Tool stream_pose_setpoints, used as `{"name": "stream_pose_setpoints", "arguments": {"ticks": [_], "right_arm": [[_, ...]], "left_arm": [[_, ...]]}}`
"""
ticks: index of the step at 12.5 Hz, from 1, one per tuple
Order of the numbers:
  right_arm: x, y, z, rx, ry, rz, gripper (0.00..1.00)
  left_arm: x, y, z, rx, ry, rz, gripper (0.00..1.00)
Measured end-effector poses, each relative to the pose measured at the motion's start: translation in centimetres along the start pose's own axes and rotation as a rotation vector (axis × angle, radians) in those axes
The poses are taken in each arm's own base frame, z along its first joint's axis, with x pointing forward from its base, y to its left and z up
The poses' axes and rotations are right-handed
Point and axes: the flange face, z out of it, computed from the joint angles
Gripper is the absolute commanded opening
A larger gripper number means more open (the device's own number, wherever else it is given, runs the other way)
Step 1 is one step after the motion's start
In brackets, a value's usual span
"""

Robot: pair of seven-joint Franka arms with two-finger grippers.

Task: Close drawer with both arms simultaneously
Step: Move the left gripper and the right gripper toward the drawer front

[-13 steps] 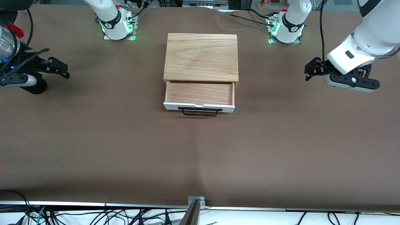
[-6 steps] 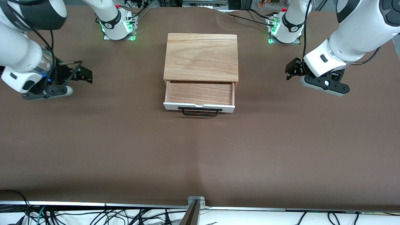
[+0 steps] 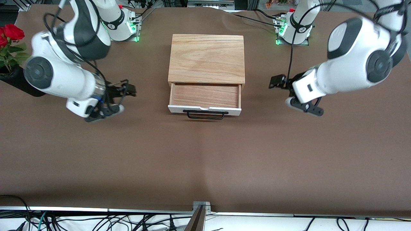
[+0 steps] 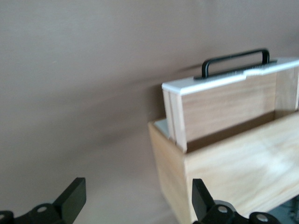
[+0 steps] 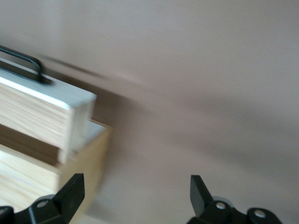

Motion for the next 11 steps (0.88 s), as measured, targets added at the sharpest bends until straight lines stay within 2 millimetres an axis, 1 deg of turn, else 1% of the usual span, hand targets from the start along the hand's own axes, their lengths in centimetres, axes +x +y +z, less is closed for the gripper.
{"name": "stream_pose_setpoints", "arguments": {"ticks": [1,2,3,4,5,6,8,10,11], "right_arm": [[1.2,-0.3,2.3,0.061,-0.007,0.012,1.00],[2.3,-0.6,4.5,0.101,-0.014,0.019,1.00],[3.1,-1.1,6.2,0.129,-0.015,0.025,1.00],[3.7,-1.6,7.3,0.166,-0.011,0.035,1.00],[4.1,-2.2,7.9,0.217,0.000,0.051,1.00],[4.6,-2.4,8.1,0.260,0.019,0.070,1.00],[5.6,-2.0,8.7,0.295,0.069,0.102,1.00],[6.6,-1.4,10.0,0.304,0.103,0.126,1.00],[7.0,-1.2,10.8,0.325,0.111,0.137,1.00]], "left_arm": [[1.7,-0.4,2.3,-0.022,0.009,-0.009,1.00],[3.0,-0.2,4.4,-0.030,0.019,-0.008,1.00],[4.0,0.7,6.4,-0.029,0.033,0.003,1.00],[4.7,1.9,8.2,-0.026,0.048,0.019,1.00],[5.3,2.9,9.6,-0.023,0.064,0.031,1.00],[5.8,3.5,10.4,-0.022,0.087,0.038,1.00],[6.6,3.8,10.8,-0.025,0.141,0.040,1.00],[7.1,4.1,11.4,-0.038,0.173,0.037,1.00],[7.3,4.5,12.3,-0.037,0.173,0.042,1.00]]}}
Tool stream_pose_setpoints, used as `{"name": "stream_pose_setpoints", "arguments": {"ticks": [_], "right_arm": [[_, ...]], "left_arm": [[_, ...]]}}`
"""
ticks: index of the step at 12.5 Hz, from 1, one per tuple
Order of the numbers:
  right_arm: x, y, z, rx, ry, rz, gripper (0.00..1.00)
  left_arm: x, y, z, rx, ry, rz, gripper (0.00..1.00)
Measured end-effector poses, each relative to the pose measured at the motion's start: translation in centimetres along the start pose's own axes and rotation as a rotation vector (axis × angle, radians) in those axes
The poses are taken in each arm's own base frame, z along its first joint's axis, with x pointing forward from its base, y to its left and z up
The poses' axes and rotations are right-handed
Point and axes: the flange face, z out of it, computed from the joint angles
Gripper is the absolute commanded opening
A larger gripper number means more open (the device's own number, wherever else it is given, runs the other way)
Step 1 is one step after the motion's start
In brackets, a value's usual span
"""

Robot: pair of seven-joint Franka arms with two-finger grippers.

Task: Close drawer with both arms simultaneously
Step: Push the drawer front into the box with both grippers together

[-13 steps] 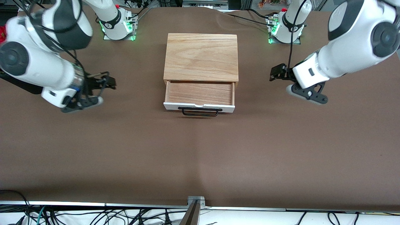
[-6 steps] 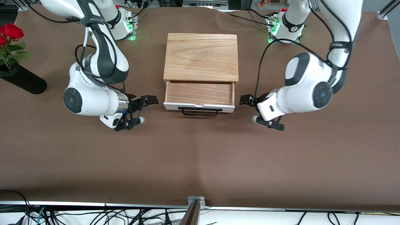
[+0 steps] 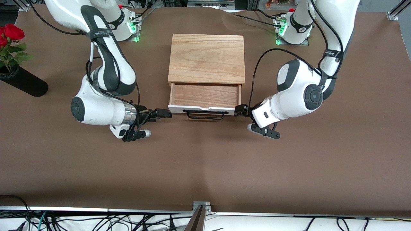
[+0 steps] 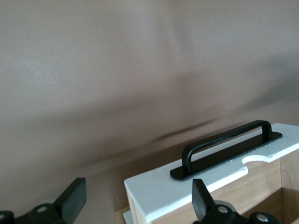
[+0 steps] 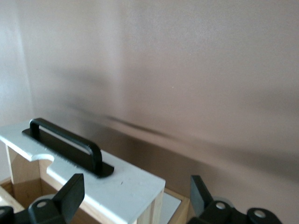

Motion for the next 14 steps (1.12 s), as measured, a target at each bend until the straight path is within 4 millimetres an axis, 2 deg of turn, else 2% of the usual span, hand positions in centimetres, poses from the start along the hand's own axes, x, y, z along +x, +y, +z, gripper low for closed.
{"name": "stream_pose_setpoints", "arguments": {"ticks": [3,6,8,10,14], "right_arm": [[0.5,0.4,2.3,0.055,0.007,0.005,1.00],[-0.3,-0.6,4.9,0.045,-0.029,-0.013,1.00],[-1.0,-0.3,6.4,0.038,-0.059,-0.031,1.00],[-1.5,0.1,7.2,0.037,-0.090,-0.040,1.00],[-1.7,0.2,7.3,0.043,-0.109,-0.036,1.00]], "left_arm": [[-0.2,0.7,3.0,0.003,-0.028,0.011,1.00],[-0.3,0.7,4.3,0.004,-0.047,0.010,1.00],[-0.4,0.7,4.8,0.005,-0.054,0.010,1.00],[-0.4,0.7,4.9,0.005,-0.055,0.011,1.00],[-0.4,0.8,5.0,0.005,-0.058,0.012,1.00]]}}
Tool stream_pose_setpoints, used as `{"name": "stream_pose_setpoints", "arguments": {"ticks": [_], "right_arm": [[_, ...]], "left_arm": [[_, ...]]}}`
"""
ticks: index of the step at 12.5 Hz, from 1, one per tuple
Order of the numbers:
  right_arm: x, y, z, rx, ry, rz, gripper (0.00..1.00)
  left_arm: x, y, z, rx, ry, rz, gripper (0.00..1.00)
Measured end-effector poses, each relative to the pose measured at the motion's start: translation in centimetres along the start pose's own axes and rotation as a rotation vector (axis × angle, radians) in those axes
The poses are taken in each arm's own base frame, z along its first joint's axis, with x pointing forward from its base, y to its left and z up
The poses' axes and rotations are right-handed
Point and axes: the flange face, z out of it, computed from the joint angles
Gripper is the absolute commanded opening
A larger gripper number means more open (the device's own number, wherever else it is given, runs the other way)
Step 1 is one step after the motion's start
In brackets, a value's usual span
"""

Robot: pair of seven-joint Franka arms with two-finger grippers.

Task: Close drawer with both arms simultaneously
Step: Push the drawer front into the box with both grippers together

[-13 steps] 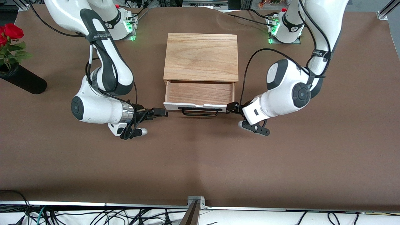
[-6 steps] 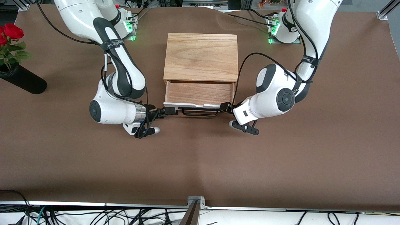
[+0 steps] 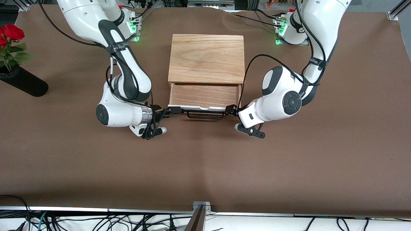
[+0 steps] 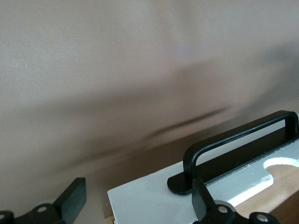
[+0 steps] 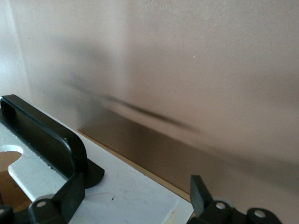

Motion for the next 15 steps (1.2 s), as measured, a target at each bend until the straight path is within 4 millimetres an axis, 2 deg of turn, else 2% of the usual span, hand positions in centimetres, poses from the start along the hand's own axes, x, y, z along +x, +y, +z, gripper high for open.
{"name": "stream_pose_setpoints", "arguments": {"ticks": [7,15], "right_arm": [[-1.1,0.2,0.7,0.023,-0.082,0.017,1.00],[-4.9,0.6,2.6,0.048,-0.276,0.043,1.00]], "left_arm": [[-1.2,-0.4,1.2,0.002,-0.104,-0.006,1.00],[-3.8,-0.8,2.0,0.001,-0.324,-0.012,1.00]]}}
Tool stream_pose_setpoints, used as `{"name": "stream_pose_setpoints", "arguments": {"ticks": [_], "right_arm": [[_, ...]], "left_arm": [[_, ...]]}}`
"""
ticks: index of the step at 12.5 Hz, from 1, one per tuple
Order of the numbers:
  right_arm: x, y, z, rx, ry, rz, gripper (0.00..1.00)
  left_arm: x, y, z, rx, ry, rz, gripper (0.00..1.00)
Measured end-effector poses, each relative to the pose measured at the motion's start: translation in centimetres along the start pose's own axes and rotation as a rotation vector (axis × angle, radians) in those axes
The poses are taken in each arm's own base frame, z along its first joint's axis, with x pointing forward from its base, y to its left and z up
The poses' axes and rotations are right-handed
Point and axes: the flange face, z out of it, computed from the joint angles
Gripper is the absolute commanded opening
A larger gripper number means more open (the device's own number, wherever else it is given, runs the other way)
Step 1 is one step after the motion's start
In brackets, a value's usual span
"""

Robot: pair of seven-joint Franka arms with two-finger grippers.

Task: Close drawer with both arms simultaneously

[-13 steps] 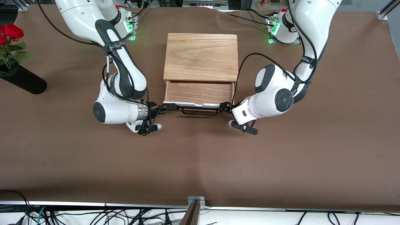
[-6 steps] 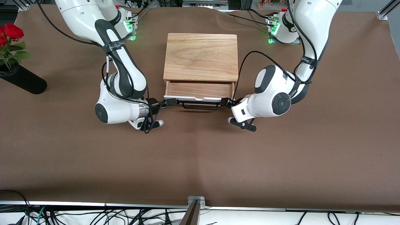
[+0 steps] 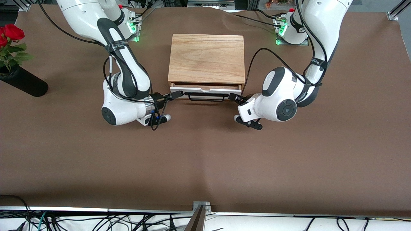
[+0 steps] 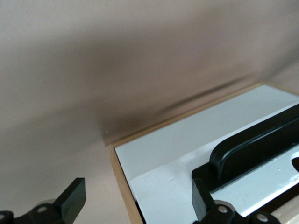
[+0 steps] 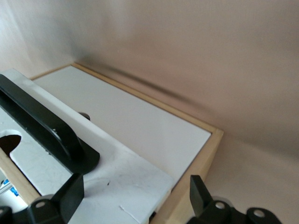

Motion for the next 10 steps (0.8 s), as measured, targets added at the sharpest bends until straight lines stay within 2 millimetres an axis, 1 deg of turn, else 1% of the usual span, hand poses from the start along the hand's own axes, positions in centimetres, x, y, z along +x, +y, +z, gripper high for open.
{"name": "stream_pose_setpoints", "arguments": {"ticks": [3,5,10], "right_arm": [[-1.3,0.5,0.7,0.008,-0.022,0.021,1.00],[-1.9,0.8,1.0,0.012,-0.045,0.029,1.00],[-1.9,1.1,0.9,0.019,-0.048,0.042,1.00]], "left_arm": [[-0.7,-0.7,0.1,-0.004,-0.067,-0.009,1.00],[-1.1,-0.8,0.4,-0.005,-0.103,-0.011,1.00],[-1.6,-1.2,0.5,-0.009,-0.147,-0.017,1.00]]}}
